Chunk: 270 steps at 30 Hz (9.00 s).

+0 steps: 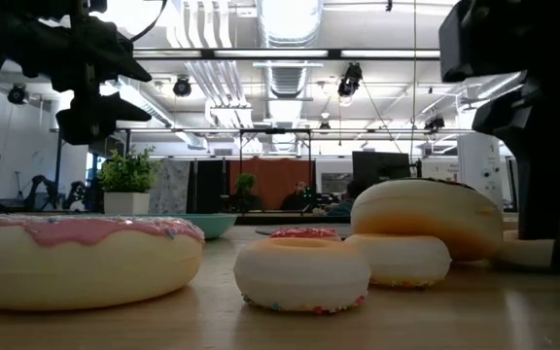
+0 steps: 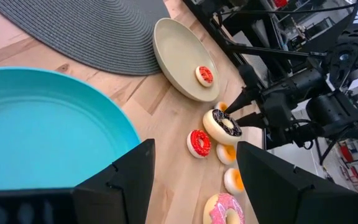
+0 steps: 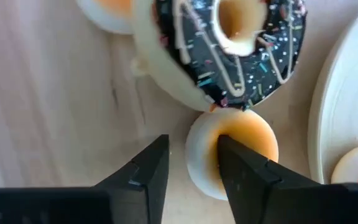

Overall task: Pick & Place donuts
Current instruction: Put the small blue doughnut on the brown plate

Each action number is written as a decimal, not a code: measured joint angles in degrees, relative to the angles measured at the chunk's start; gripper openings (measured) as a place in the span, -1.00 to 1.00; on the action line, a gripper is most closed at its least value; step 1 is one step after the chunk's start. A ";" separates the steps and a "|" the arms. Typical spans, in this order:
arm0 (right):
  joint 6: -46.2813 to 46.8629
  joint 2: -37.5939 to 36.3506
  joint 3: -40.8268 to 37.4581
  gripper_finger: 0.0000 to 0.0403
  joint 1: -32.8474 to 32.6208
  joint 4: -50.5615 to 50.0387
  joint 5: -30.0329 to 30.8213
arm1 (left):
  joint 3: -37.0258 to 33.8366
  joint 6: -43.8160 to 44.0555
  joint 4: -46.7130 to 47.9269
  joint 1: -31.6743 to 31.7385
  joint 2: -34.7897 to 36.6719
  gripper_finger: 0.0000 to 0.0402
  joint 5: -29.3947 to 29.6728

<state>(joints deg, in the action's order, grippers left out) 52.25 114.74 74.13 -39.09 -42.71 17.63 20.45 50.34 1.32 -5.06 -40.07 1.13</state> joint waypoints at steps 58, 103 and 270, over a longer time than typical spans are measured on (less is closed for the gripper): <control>15.10 -38.26 -29.20 -0.94 2.24 74.58 25.81 | 43.29 -6.38 -51.48 8.60 -59.79 0.00 -50.78; 27.37 -43.84 -29.51 -0.48 1.81 55.91 33.48 | 50.62 -15.97 -39.78 10.32 -65.75 -0.99 -53.56; -26.10 -28.24 5.05 -0.53 8.02 -12.35 15.48 | 72.15 -12.73 -17.44 14.76 -82.32 -1.00 -71.43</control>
<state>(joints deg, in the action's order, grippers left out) 26.15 86.50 79.18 -31.07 -55.06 33.12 92.60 37.61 -16.12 9.69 -122.39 -70.30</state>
